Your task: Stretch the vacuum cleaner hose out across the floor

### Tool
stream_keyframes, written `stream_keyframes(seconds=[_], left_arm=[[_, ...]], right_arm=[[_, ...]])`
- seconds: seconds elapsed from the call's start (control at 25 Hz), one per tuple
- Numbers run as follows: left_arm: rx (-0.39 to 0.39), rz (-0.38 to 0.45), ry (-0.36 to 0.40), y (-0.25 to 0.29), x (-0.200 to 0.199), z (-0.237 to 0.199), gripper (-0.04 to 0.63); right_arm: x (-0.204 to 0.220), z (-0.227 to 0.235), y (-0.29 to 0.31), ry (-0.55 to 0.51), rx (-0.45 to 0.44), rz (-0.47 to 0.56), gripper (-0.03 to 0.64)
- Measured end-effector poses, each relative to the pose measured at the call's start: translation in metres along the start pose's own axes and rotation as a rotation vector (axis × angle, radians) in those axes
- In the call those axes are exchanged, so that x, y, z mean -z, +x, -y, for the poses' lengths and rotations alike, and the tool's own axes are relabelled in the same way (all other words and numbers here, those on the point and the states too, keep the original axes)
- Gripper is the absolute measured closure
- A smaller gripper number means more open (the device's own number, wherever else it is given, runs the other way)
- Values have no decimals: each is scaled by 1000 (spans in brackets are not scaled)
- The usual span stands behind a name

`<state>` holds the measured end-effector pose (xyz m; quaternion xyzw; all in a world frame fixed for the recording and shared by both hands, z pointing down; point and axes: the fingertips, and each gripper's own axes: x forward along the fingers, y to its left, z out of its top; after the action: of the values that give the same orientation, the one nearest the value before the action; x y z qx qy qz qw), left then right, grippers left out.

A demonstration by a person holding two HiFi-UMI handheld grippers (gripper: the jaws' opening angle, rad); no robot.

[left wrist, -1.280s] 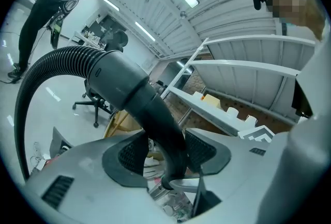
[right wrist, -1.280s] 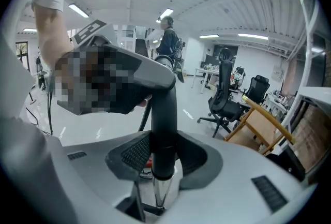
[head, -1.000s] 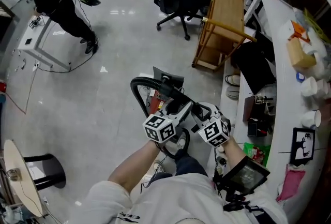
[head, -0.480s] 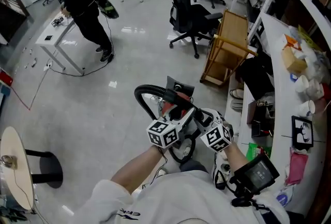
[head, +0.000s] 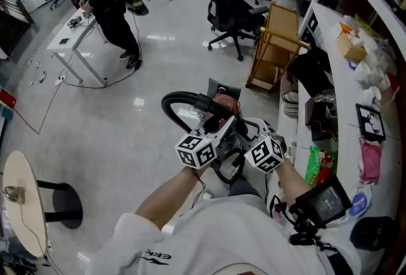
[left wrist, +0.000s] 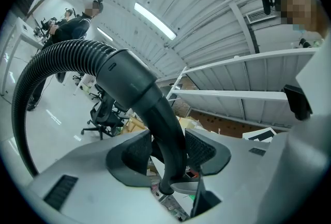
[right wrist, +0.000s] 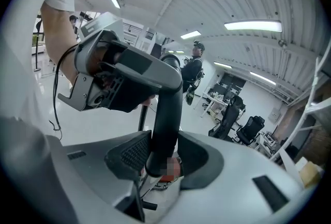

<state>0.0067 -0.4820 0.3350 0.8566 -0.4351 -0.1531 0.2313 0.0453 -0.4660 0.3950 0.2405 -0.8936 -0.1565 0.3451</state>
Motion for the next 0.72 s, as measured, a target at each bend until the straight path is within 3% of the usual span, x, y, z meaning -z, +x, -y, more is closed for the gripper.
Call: stream_keyframes(seconds=[0.4,0.72], left_arm=[[-40,28,31,-76,3,27,399],[-99,41,65,-114,26,59,400]], right_arm=[[-31,-67,-28,-46,-20,43,461],[-26,-108,-57,-57,-35,81,462]])
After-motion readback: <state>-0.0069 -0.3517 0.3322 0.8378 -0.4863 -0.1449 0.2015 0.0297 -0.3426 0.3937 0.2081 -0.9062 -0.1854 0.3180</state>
